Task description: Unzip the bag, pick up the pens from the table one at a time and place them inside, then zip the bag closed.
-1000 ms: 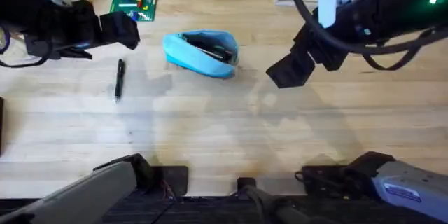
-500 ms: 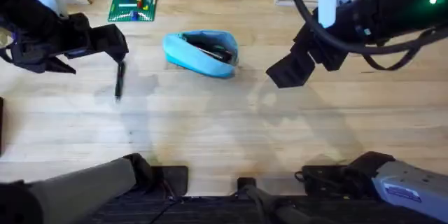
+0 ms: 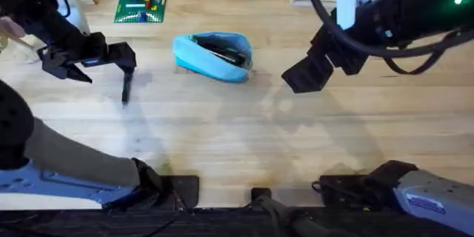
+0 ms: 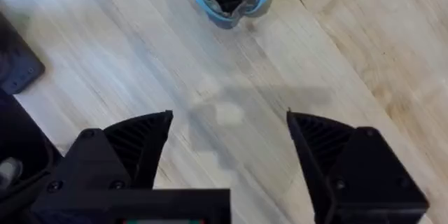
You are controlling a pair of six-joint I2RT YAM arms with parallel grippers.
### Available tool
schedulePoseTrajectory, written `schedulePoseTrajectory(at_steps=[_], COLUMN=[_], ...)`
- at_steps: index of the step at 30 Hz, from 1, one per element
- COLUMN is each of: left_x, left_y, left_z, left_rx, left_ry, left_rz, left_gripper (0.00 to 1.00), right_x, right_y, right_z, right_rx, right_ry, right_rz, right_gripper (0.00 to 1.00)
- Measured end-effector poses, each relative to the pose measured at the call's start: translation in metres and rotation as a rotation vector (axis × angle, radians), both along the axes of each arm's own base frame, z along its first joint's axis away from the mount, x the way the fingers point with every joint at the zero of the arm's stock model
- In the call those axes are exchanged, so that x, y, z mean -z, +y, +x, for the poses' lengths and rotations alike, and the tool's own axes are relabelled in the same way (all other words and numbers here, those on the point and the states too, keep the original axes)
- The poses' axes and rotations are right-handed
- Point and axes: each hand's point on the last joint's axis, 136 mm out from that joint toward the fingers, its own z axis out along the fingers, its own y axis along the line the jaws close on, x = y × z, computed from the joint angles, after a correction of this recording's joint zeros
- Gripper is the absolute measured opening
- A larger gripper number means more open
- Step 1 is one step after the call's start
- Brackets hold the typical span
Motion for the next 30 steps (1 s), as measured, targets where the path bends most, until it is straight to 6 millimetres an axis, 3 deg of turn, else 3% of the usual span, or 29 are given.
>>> schedulePoseTrajectory(at_steps=[6, 21, 26, 30], left_x=[0.016, 0.044, 0.045, 0.046], left_y=[0.004, -0.006, -0.004, 0.000], left_z=[0.011, 0.012, 0.011, 0.010], left_rx=[0.072, 0.193, 0.211, 0.218], left_ry=[0.000, 0.043, 0.050, 0.060], left_rz=[-0.002, -0.084, -0.073, -0.053], left_gripper=[0.996, 0.947, 0.869, 0.659], right_x=[0.000, 0.000, 0.000, 0.000], right_y=[0.000, 0.000, 0.000, 0.000], right_z=[0.000, 0.000, 0.000, 0.000], right_rx=[0.000, 0.000, 0.000, 0.000], right_ry=[0.000, 0.000, 0.000, 0.000], right_rz=[0.000, 0.000, 0.000, 0.000], right_gripper=[0.998, 0.998, 0.998, 0.998])
